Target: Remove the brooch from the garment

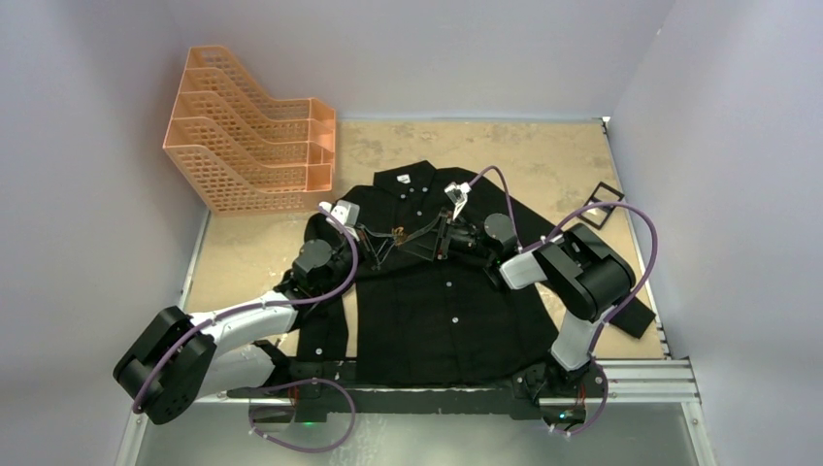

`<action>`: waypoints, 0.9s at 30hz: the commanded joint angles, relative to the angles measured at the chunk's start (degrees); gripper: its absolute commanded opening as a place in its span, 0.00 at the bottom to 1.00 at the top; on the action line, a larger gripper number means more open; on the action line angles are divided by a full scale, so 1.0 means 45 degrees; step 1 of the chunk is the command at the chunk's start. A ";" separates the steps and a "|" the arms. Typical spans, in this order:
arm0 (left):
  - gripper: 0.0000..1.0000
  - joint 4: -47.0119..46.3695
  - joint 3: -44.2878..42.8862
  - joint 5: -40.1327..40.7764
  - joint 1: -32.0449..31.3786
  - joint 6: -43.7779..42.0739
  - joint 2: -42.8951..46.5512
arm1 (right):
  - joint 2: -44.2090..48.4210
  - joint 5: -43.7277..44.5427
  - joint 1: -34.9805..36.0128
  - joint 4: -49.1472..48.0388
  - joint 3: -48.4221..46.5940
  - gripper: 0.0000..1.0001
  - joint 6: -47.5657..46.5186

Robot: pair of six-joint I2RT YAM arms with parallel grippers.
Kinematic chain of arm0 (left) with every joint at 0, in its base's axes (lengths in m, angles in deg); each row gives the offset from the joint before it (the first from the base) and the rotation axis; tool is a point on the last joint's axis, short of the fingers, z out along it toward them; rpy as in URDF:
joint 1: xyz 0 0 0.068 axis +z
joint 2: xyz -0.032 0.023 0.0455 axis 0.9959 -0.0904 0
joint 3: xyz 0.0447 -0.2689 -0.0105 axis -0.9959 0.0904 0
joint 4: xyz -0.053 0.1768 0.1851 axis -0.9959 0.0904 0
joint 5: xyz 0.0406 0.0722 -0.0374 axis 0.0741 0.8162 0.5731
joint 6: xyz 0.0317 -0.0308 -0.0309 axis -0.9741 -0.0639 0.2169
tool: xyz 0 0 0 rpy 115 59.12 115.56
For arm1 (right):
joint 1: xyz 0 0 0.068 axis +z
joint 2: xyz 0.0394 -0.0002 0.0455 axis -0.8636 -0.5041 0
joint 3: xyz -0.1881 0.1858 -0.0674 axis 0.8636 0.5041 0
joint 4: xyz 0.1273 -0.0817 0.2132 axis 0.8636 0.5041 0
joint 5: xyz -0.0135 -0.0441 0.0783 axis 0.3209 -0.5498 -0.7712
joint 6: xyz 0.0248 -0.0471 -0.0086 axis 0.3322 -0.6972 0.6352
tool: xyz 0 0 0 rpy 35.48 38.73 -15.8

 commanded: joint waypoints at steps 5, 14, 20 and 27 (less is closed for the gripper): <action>0.00 -0.0427 0.0497 -0.0585 -0.0023 0.0980 0.0449 | 0.0609 -0.0152 0.0040 0.0170 -0.0279 0.46 -0.0279; 0.00 0.0216 0.0533 0.1320 0.0016 0.3869 -0.0038 | 0.2221 0.1052 0.0044 0.4267 -0.0721 0.46 -0.2240; 0.00 -0.0413 0.0811 0.1641 0.0138 0.5631 -0.0313 | 0.3830 0.2653 0.0040 0.8316 -0.1177 0.48 -0.3849; 0.00 -0.1037 0.0927 0.1353 0.0335 0.7386 -0.1001 | 0.5192 0.3677 0.0060 1.1097 -0.1922 0.50 -0.4472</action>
